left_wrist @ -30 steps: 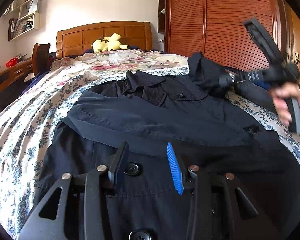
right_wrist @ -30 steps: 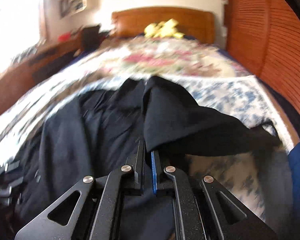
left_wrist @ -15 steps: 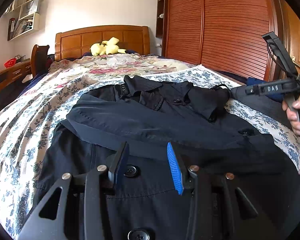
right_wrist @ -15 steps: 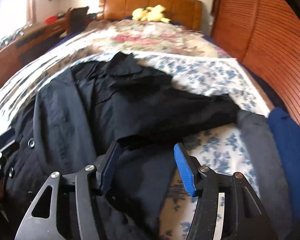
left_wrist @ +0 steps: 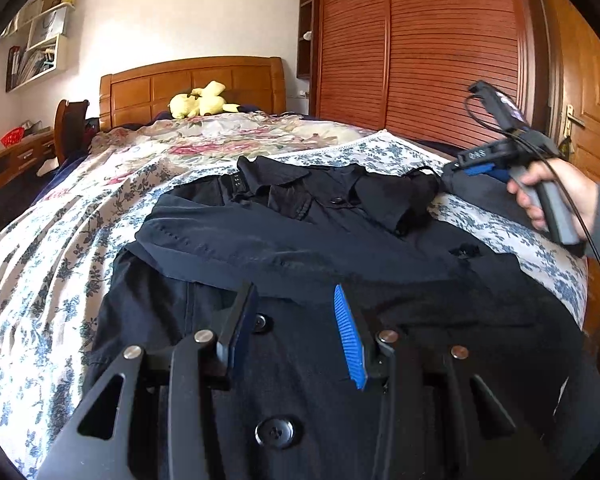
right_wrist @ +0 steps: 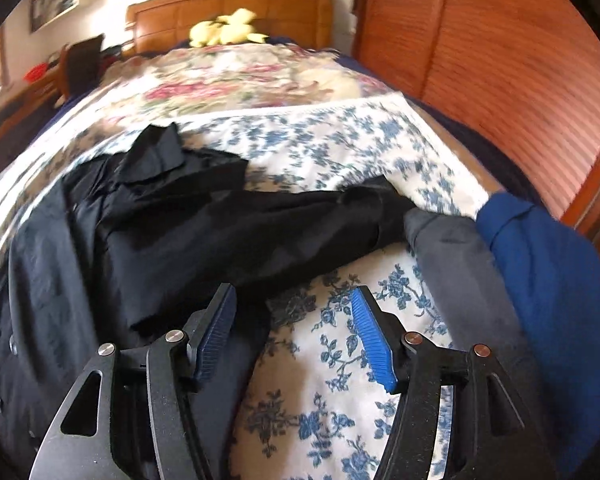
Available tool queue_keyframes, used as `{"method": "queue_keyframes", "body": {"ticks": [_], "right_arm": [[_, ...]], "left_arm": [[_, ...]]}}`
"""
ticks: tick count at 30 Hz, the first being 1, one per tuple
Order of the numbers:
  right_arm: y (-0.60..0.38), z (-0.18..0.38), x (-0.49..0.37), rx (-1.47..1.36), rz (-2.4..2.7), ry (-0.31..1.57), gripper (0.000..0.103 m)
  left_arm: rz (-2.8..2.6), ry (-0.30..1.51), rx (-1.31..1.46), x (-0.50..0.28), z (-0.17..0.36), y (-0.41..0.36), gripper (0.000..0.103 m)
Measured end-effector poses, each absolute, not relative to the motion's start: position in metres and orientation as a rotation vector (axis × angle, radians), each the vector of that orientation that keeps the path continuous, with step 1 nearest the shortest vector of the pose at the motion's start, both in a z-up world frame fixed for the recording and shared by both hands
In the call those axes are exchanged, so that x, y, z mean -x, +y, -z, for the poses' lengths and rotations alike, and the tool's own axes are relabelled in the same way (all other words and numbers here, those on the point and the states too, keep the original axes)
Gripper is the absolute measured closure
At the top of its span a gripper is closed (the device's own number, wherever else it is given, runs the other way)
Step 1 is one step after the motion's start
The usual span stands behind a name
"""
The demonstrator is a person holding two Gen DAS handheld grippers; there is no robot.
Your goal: Fold large clothes
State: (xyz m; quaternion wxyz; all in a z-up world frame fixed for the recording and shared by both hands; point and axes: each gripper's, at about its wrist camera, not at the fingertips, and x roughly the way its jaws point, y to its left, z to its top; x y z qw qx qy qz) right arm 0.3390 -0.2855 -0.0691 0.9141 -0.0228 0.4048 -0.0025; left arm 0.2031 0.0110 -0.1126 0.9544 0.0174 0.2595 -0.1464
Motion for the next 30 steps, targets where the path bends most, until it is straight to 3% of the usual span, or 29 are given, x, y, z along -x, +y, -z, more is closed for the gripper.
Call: {"method": "queue_keyframes", "body": {"ticks": [4,27,30], "right_arm": [[-0.296,0.077,-0.359,-0.004,0.035,0.857,0.036],[-0.328,0.150,-0.435,-0.214,0.087,1.018,0.035],[-0.324,0.153,-0.436,-0.130,0.104,1.023,0.046]], "left_arm": [[0.298,0.526,-0.042,-0.197,0.110,0.015,0.065],[0.293,0.557,-0.029,-0.210,0.109,0.027,0.065],[0.289,0.565,-0.028,-0.212,0.111,0.026,0.065]]}}
